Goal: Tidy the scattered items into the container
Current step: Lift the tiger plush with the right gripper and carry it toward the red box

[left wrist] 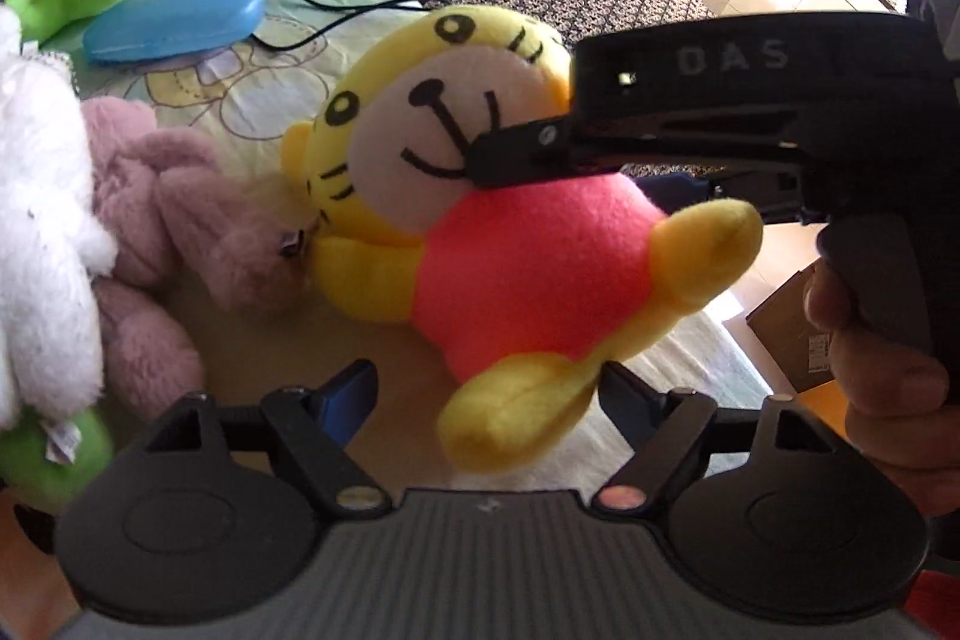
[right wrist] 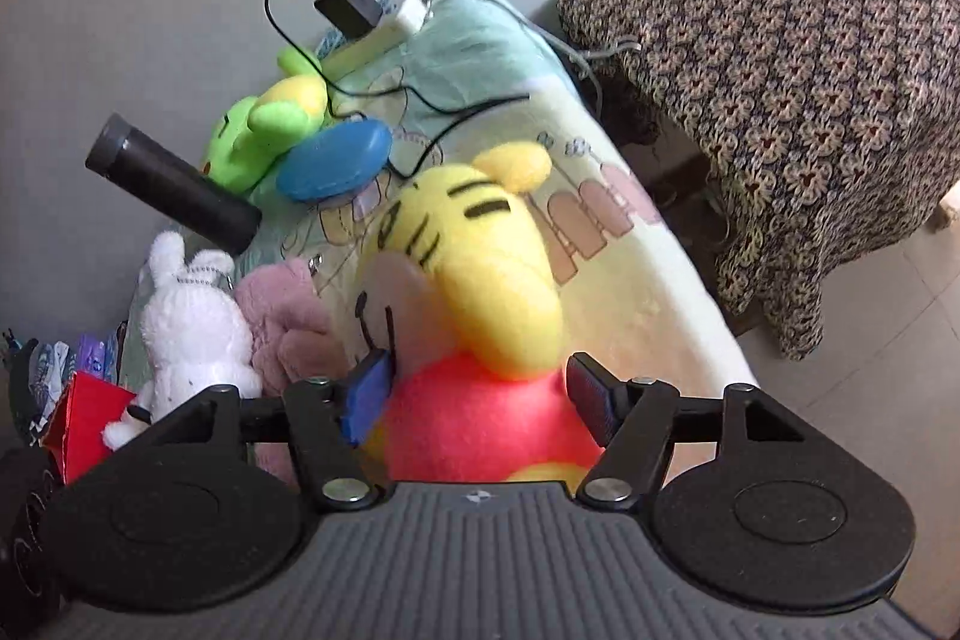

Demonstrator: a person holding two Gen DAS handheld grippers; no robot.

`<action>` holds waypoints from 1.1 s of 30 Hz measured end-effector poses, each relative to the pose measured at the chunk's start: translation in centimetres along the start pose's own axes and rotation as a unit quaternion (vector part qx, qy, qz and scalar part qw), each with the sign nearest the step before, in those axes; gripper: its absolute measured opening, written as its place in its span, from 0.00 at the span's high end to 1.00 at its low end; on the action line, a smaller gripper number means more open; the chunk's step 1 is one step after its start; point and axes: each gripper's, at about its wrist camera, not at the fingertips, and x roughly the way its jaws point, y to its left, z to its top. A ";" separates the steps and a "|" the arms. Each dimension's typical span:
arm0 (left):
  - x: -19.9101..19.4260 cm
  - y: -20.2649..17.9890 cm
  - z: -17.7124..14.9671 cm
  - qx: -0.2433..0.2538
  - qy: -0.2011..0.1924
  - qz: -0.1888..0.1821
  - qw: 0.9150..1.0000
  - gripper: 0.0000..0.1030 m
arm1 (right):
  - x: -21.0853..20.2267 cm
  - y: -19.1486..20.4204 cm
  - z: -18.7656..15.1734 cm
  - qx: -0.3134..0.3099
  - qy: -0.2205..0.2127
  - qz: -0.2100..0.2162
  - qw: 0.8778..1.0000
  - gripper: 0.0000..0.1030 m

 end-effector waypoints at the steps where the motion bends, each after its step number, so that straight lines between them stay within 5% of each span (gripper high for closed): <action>1: 0.2 -0.2 -0.2 0.006 -0.001 0.003 1.000 0.26 | 0.5 0.0 -0.3 -0.002 0.006 -0.004 1.000 0.34; 9: 0.6 -1.8 -0.6 0.066 -0.021 0.024 0.997 0.47 | 1.2 2.0 -1.8 -0.087 -0.018 -0.017 0.996 0.40; 15: 0.2 -3.0 -1.1 0.104 -0.035 0.046 0.993 0.56 | 0.9 0.3 -1.0 -0.018 0.000 0.006 1.000 0.42; 22: -2.3 -4.1 -2.3 0.119 -0.047 0.023 0.992 0.58 | -3.2 1.3 -3.8 -0.025 -0.036 0.008 0.999 0.55; 28: -8.0 -5.7 -3.9 0.142 -0.120 0.039 0.982 0.58 | -8.6 2.1 -4.9 -0.020 -0.107 0.064 0.992 0.57; 33: -11.0 -3.9 -5.3 0.110 -0.125 0.043 0.985 0.58 | -9.6 5.0 -6.3 -0.047 -0.126 0.095 0.986 0.57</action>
